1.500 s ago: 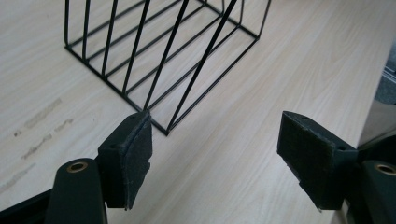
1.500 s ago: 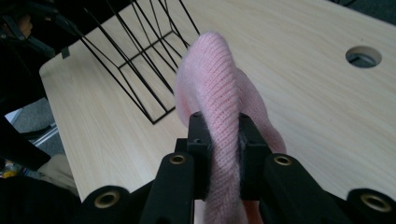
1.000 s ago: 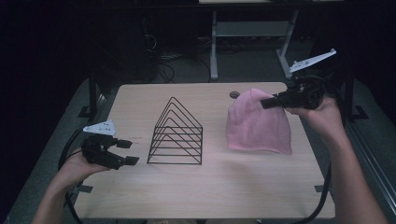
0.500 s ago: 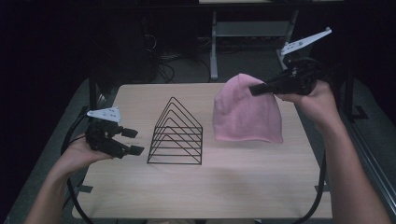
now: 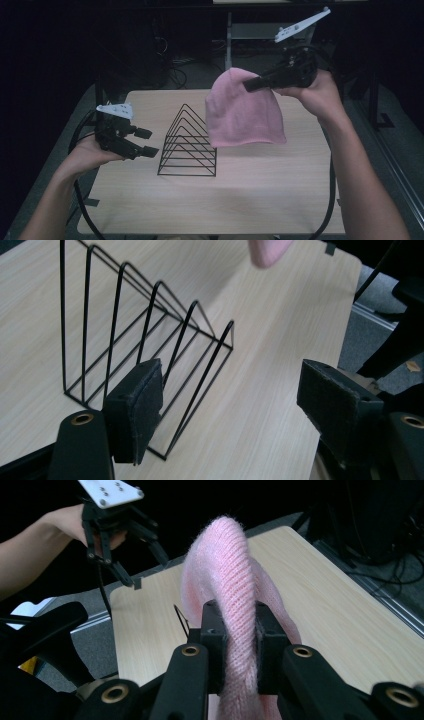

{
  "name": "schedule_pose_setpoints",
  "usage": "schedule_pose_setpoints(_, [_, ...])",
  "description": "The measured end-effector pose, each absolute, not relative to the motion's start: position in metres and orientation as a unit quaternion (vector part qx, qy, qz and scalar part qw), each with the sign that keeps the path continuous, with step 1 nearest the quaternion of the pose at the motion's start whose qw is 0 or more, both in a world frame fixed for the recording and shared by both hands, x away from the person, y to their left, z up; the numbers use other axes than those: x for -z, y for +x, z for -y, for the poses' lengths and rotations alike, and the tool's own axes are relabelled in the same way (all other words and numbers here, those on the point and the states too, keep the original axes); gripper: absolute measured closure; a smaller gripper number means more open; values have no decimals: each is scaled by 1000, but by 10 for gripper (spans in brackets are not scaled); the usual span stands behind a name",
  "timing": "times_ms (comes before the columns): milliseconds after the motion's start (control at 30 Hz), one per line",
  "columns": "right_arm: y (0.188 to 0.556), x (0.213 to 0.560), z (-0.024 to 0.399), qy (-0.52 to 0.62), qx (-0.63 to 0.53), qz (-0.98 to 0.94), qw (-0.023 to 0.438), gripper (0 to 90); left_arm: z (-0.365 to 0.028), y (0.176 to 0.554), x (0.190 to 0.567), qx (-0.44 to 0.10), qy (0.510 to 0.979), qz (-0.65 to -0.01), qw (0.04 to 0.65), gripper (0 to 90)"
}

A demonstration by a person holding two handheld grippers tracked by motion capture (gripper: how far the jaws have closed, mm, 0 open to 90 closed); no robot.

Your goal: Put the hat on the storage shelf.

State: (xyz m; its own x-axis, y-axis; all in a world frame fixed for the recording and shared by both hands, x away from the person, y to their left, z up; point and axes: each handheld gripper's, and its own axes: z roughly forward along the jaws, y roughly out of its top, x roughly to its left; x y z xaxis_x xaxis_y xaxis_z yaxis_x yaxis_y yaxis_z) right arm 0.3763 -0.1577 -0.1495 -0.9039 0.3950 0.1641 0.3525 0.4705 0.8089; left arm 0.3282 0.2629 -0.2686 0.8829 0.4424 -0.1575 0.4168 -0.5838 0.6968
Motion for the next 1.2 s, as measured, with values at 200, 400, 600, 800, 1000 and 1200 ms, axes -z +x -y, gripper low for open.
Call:
schedule_pose_setpoints(200, [378, 141, 130, 198, -460, -865, 19, 789, -256, 331, 263, -15, 892, -237, 385, 265])
schedule_pose_setpoints(400, [383, 130, 108, 183, -465, -866, 14, 789, -256, 336, 259, -15, 890, -232, 391, 267])
schedule_pose_setpoints(600, [386, 125, 87, 169, -468, -867, 10, 789, -252, 342, 259, -9, 889, -233, 393, 295])
schedule_pose_setpoints(800, [389, 123, 69, 152, -474, -868, 8, 789, -249, 347, 260, 3, 888, -238, 393, 333])
schedule_pose_setpoints(1000, [391, 121, 52, 133, -478, -868, 6, 789, -250, 353, 261, 20, 884, -235, 403, 472])
schedule_pose_setpoints(1200, [394, 123, 44, 133, -483, -865, 2, 789, -257, 356, 262, 30, 875, -244, 418, 766])
